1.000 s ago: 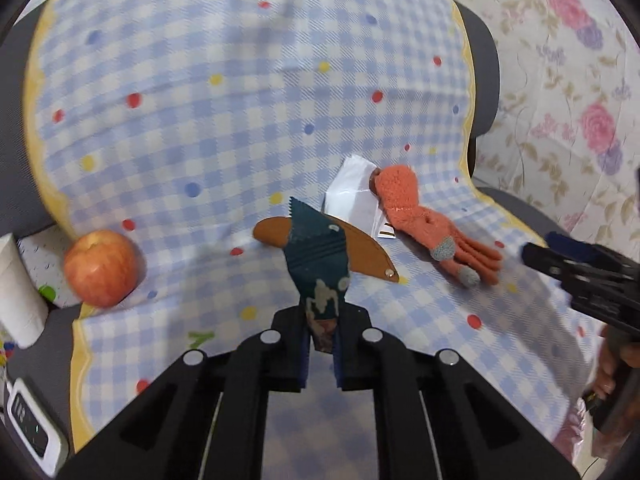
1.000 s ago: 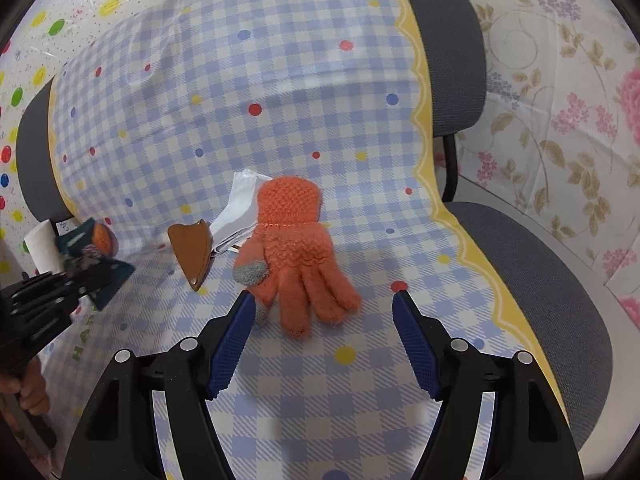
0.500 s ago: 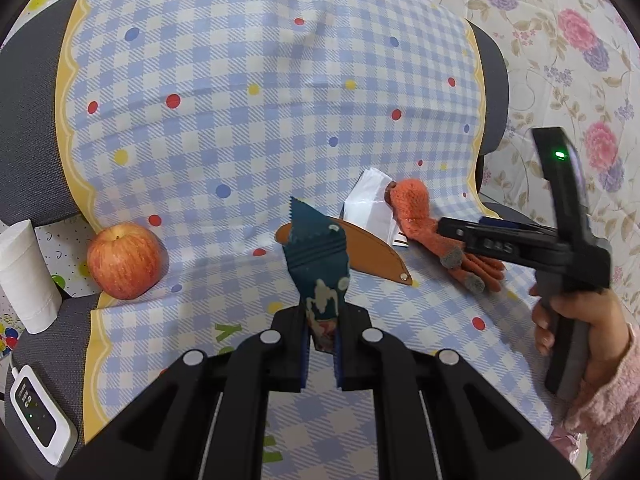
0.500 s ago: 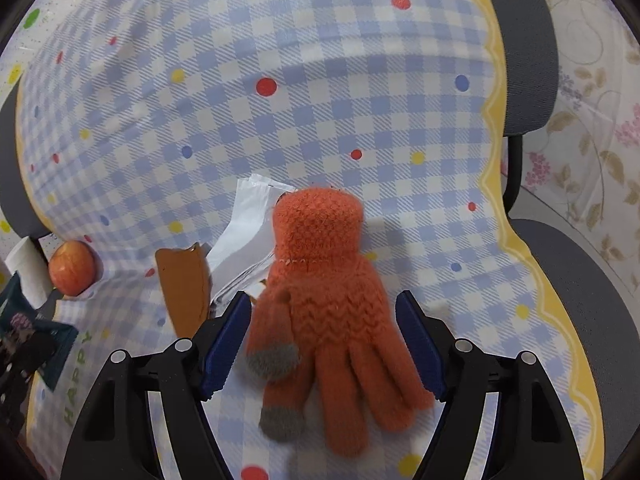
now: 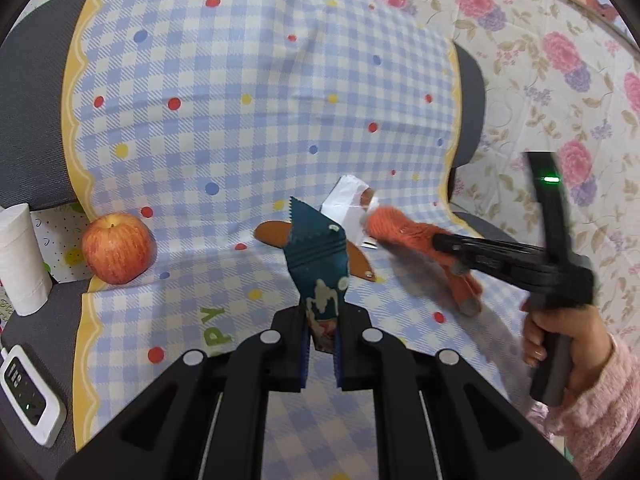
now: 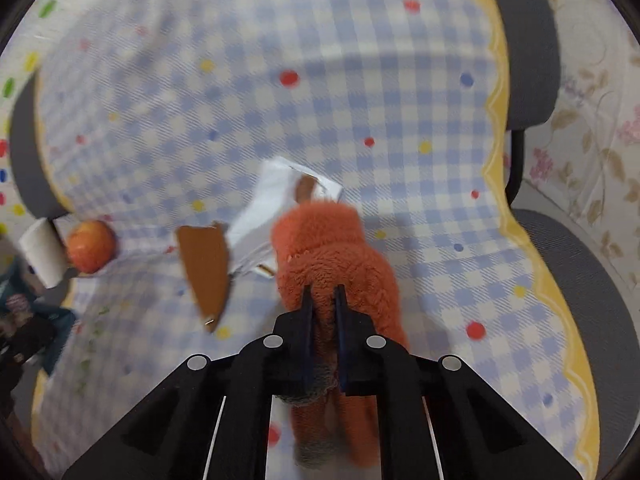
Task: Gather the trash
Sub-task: 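Grasp the orange knitted glove with the right gripper while the left holds the packet, then carry packet and glove over the pink bin and open both grippers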
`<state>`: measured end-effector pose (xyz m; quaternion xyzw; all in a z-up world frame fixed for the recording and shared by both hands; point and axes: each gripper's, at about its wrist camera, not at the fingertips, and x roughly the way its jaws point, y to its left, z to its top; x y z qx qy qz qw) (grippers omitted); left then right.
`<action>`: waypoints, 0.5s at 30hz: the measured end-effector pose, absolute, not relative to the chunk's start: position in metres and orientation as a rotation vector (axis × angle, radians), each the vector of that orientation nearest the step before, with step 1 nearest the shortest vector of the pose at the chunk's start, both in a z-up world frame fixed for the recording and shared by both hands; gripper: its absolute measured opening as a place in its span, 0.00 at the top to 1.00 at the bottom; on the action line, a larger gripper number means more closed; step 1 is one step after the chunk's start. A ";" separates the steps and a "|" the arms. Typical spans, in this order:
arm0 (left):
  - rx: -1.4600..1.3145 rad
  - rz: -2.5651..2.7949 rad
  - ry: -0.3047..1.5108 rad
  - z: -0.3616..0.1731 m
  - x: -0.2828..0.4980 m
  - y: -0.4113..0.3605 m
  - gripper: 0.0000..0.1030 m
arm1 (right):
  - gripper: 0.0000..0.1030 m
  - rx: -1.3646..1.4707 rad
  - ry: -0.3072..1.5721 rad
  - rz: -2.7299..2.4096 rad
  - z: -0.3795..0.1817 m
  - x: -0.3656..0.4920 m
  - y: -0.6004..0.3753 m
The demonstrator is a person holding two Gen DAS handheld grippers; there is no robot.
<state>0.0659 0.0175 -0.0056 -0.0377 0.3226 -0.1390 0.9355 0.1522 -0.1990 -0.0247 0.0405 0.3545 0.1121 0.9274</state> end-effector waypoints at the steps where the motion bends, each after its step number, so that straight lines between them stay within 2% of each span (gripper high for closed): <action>1: -0.079 -0.292 0.652 -0.003 0.059 0.017 0.93 | 0.90 0.095 0.698 0.239 -0.015 0.136 -0.204; 7: -0.053 -0.330 0.629 0.007 0.020 0.001 0.93 | 0.90 0.153 0.594 0.250 0.022 0.059 -0.234; 15: 0.008 -0.380 0.594 0.010 -0.029 -0.027 0.93 | 0.90 0.155 0.575 0.197 0.017 -0.014 -0.260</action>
